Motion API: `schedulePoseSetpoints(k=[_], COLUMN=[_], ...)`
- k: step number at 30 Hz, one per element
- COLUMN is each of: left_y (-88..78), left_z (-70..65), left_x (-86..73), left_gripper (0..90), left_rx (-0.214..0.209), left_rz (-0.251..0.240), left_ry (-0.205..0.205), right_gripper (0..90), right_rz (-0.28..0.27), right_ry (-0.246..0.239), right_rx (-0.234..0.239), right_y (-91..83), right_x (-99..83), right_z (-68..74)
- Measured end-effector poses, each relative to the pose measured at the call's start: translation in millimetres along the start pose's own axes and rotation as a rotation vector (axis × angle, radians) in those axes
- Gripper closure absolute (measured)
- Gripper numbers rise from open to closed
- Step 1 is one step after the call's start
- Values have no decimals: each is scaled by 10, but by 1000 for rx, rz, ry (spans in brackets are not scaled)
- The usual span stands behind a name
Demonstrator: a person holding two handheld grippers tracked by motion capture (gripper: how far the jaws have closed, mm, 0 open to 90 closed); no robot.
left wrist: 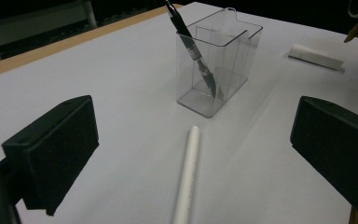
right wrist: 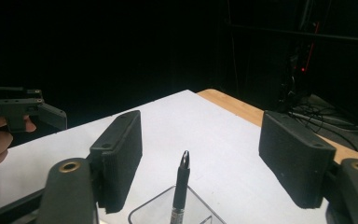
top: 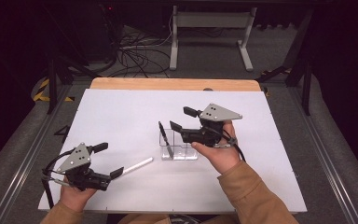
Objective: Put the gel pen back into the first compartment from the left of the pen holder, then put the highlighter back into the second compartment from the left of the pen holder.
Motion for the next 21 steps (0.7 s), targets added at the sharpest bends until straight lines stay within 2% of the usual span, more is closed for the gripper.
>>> schedulePoseSetpoints(k=[11, 15, 21], left_y=[-14, -5, -8], left_z=[2, 1, 1], left_x=[23, 31, 58], left_gripper=[16, 16, 16], left_rx=[1, -2, 0], left_rz=[-1, 3, 8], left_ry=[-3, -9, -2], right_gripper=[277, 266, 256], right_rz=[-5, -29, -41], right_ry=[-44, -49, -93], right_rx=[6, -16, -50], right_y=[-142, -265, -475], right_x=[24, 42, -28], right_z=[-42, -128, -267])
Point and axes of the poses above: each handheld gripper's, and its own axes: y roughly forward along the jaws, x roughly out of its top, z roughly to its left, the point moved 7 cm from there along y, roughly forward along the jaws, and after that the axes turned 6 degrees about -x, right-handed, at the moved point
